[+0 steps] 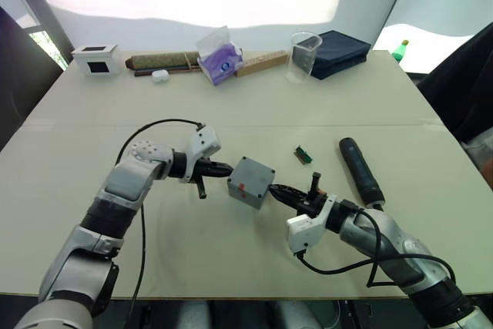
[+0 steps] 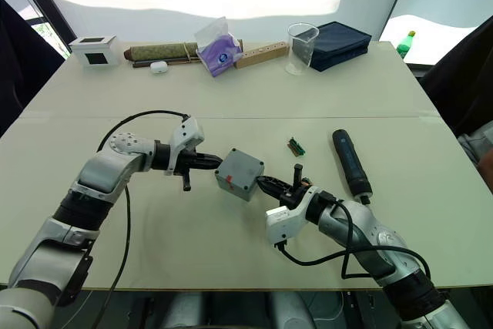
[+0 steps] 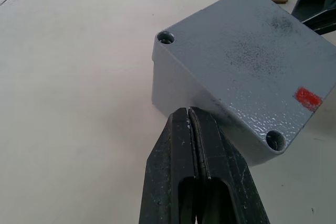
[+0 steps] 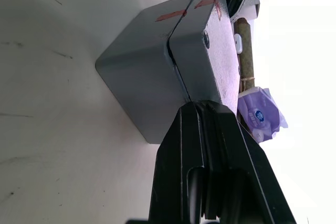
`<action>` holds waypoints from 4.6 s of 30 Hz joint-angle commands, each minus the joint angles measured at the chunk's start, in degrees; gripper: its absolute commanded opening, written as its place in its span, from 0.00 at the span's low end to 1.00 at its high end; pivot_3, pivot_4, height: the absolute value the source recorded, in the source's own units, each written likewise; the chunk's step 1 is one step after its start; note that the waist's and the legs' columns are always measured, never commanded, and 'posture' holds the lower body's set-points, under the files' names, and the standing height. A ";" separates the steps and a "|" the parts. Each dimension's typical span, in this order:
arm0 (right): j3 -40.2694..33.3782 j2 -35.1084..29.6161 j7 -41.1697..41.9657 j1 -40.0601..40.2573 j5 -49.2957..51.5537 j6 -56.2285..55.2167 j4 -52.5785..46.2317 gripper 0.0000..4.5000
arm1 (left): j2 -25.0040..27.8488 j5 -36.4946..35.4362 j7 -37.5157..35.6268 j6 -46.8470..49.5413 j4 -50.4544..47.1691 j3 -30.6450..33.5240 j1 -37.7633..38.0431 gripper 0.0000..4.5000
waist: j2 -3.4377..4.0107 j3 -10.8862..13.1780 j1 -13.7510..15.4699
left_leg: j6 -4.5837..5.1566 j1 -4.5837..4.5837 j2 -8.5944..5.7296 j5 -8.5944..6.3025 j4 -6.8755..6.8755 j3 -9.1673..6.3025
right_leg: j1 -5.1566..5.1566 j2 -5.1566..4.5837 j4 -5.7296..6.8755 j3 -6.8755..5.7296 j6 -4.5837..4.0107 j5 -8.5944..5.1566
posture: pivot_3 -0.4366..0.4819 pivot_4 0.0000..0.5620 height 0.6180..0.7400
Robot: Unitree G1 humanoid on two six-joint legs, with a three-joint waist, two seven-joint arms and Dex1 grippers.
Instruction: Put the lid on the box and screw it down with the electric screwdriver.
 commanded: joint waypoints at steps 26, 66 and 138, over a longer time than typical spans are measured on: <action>-2.69 -0.13 -0.05 1.31 1.22 0.06 -2.80 0.02 | 0.78 1.66 -0.64 -3.75 1.61 -0.03 -2.37 0.00 | 0.00 0.00 -0.10 | 0.00 0.00 0.00 0.00 0.00 0.00 | 0.00 0.00 0.01 0.00 0.00 0.00 | 0.48 0.27 1.00; -2.31 0.28 1.18 1.16 2.52 -0.12 -4.17 0.02 | 0.81 -0.75 -1.53 -1.12 -1.69 0.73 -1.25 0.00 | 0.00 0.00 -0.07 | -0.01 0.00 0.00 0.01 0.02 -0.01 | 0.01 0.00 0.03 -0.01 0.00 0.00 | 0.48 0.27 1.00; -3.66 0.67 -0.20 2.68 2.11 2.21 -5.70 0.02 | 1.45 0.79 -1.13 -4.07 -1.57 0.01 -0.11 0.00 | 0.00 0.00 -0.04 | 0.00 0.00 0.00 0.00 0.05 -0.01 | 0.01 0.00 0.04 -0.02 0.00 0.00 | 0.48 0.27 1.00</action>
